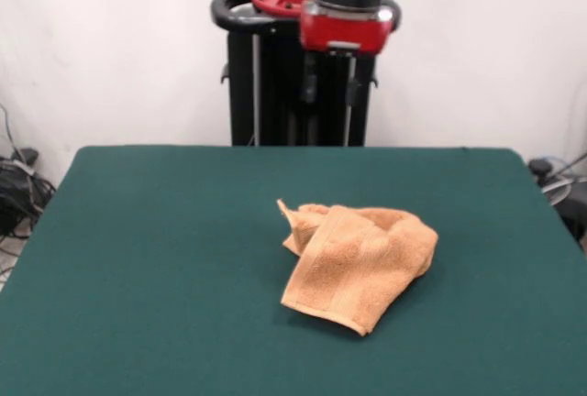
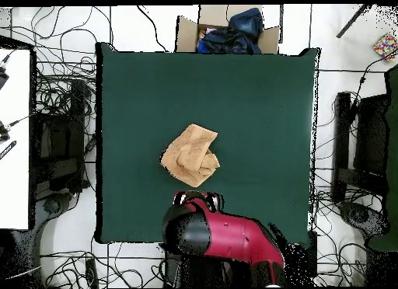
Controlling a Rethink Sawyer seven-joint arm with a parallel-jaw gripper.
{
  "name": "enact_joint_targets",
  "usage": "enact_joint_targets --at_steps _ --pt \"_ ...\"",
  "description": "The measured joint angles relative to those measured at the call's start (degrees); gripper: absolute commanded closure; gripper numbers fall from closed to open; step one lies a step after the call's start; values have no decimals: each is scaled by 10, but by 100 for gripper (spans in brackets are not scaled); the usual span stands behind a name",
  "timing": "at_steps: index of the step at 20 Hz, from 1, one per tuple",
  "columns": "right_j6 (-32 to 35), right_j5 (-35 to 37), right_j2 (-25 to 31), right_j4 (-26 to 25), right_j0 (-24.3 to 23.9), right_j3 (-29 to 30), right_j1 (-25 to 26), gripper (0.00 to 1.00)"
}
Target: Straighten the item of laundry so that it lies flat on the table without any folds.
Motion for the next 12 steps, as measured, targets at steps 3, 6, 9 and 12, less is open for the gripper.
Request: enact_joint_targets --at_steps 3,6,9,12 --pt "0 8 4 -7 -20 -6 5 0" --pt "0 11 11 -11 -30 -10 11 0" --pt "0 11 18 -16 -34 -14 17 0" --pt "0 20 32 -22 -37 -21 22 0"
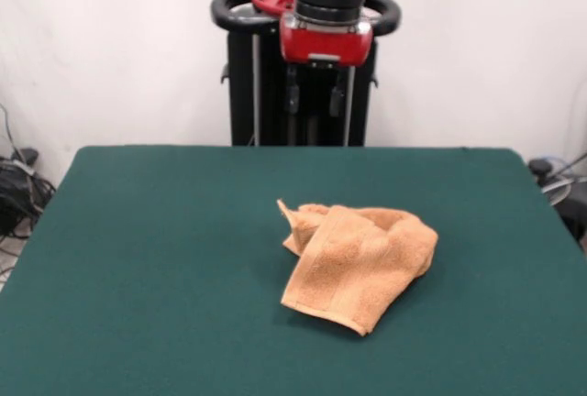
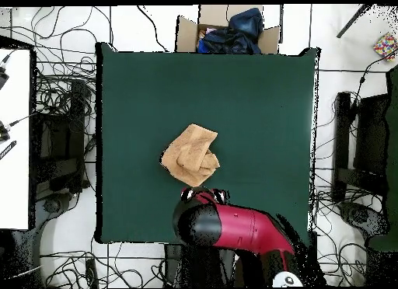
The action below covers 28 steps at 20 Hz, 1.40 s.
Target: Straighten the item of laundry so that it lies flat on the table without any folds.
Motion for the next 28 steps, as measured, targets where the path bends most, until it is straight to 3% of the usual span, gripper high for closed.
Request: enact_joint_targets --at_steps 14,28 --pt "0 137 69 -6 -31 -96 29 0" --pt "0 172 86 -64 -44 -229 108 0"
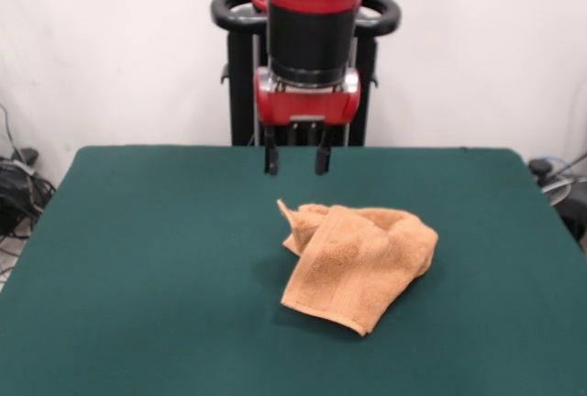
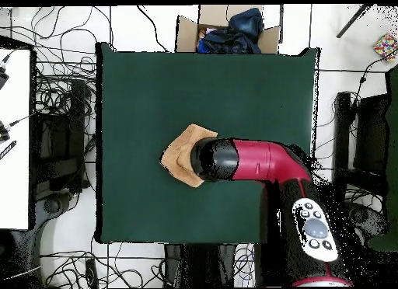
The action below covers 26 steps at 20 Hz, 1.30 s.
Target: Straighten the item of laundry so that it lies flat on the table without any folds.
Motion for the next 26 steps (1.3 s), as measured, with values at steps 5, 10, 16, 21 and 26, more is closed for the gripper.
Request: enact_joint_targets --at_steps 5,10,16,21,26 --pt "0 13 0 -11 0 -34 25 0" --pt "0 27 0 -15 1 -56 39 0" --pt "0 35 0 -16 2 -70 49 0" --pt "0 39 0 -16 7 -81 52 0" --pt "0 39 0 -16 20 -101 77 0"
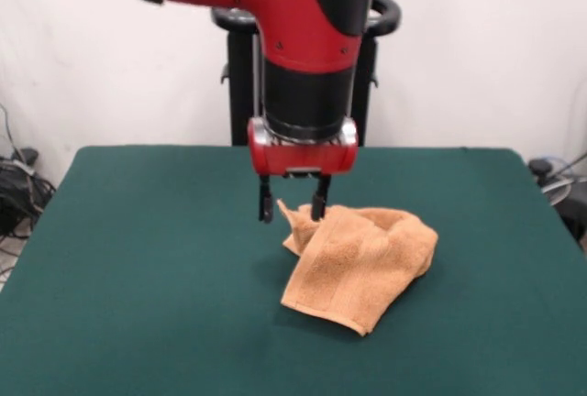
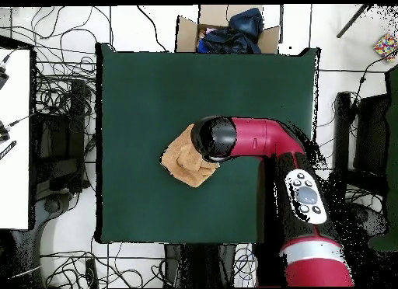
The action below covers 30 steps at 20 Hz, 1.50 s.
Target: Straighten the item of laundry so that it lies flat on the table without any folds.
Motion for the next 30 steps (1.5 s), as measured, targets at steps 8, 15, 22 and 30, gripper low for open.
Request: enact_joint_targets --at_steps 8,15,22,30 --pt "0 0 0 0 34 -31 58 0" --pt "0 0 0 0 43 -32 81 0" --pt "0 0 0 0 42 -32 79 0" --pt "0 0 0 0 41 -32 67 0"
